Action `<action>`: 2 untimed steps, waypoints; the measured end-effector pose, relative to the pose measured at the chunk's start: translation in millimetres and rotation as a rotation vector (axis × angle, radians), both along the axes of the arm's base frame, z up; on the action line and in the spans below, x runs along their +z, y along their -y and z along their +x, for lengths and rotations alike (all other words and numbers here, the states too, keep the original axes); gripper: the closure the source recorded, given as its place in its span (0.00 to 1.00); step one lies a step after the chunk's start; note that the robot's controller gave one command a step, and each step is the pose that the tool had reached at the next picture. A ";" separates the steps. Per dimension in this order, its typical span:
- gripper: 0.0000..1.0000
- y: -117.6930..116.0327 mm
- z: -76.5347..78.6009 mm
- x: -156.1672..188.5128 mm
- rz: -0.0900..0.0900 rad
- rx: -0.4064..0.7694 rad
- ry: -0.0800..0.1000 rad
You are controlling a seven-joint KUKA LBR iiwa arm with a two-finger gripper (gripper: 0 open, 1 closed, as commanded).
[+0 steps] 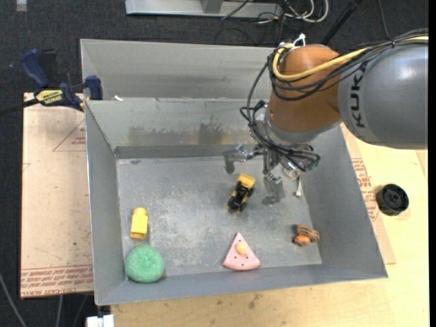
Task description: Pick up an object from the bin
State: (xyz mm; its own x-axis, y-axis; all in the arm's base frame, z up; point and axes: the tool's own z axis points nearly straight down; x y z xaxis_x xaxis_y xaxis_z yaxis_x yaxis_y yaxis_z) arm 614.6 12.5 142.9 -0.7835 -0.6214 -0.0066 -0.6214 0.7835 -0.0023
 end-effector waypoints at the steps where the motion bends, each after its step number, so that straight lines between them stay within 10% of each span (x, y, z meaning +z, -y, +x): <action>1: 0.00 3.2 5.8 -53.3 -0.002 0.099 -0.001; 2: 1.00 23.2 7.0 -72.1 -0.002 0.489 -0.002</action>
Offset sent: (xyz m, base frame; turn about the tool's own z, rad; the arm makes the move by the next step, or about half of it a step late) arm 0.0060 -0.0237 -0.0729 -0.4942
